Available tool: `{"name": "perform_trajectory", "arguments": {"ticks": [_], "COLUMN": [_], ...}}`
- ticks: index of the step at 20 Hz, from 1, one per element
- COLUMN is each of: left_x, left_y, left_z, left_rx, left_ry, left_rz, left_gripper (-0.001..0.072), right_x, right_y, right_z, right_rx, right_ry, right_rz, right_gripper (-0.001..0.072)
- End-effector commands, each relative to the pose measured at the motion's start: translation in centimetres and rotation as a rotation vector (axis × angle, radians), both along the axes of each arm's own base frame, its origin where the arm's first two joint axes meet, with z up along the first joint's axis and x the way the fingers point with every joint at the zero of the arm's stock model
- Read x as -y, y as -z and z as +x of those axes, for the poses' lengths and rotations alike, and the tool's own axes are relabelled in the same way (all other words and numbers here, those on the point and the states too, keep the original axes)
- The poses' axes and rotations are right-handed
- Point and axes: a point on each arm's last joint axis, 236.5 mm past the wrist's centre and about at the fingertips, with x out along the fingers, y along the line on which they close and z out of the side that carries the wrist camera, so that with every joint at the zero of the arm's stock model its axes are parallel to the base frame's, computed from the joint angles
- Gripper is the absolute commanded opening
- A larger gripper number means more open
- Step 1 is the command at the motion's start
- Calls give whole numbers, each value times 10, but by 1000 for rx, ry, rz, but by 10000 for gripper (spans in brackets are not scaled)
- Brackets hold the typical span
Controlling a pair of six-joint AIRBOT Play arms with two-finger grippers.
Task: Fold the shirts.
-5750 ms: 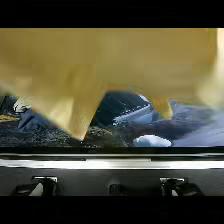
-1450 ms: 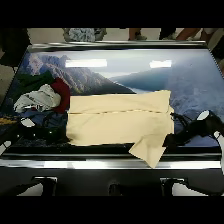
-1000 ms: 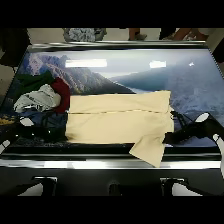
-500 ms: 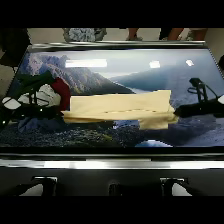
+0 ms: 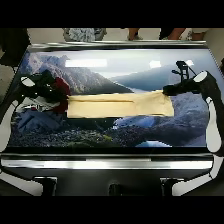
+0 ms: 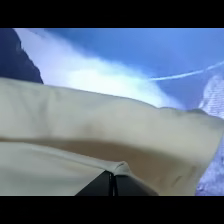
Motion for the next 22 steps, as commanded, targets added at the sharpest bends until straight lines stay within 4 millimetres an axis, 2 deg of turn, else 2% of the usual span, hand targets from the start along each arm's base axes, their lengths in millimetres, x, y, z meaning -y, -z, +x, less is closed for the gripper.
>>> {"name": "perform_trajectory", "arguments": {"ticks": [1, 2, 3, 4, 5, 7, 8, 10, 12, 14, 16, 20, 22], "left_x": [7, 11, 14, 14, 13, 10, 9, 11, 18, 30, 51, 105, 125], "left_y": [37, 44, 48, 47, 41, 17, 1, -31, -56, -73, -88, -121, -131], "left_z": [-3, -11, -17, -21, -24, -21, -17, -12, -10, -13, -22, -42, -51], "left_rx": [-114, -154, -180, -193, -200, -161, -121, -44, 21, 50, 62, 132, 158], "left_ry": [20, 36, 50, 57, 68, 69, 69, 66, 74, 99, 133, 252, 301], "left_rz": [-13, -20, -26, -29, -33, -33, -27, -19, -10, -8, -14, -13, -14], "left_gripper": [28, 50, 231, 572, 720, 720, 720, 720, 720, 720, 713, 710, 705], "right_x": [-5, -7, -9, -11, -10, 19, 40, 69, 78, 75, 62, 42, 29], "right_y": [29, 32, 29, 20, 4, -19, -21, -7, 17, 43, 59, 76, 71], "right_z": [13, 10, 7, 5, 2, -7, -15, -37, -59, -72, -73, -62, -58], "right_rx": [-32, -49, -55, -47, -13, 10, -5, -94, -198, -281, -318, -339, -332], "right_ry": [19, 11, 8, -11, -60, -59, -28, 23, 29, 22, 18, 67, 57], "right_rz": [29, 36, 50, 68, 73, 55, 52, 99, 159, 225, 308, 461, 551], "right_gripper": [38, 39, 108, 466, 691, 709, 709, 710, 711, 711, 711, 712, 711]}}
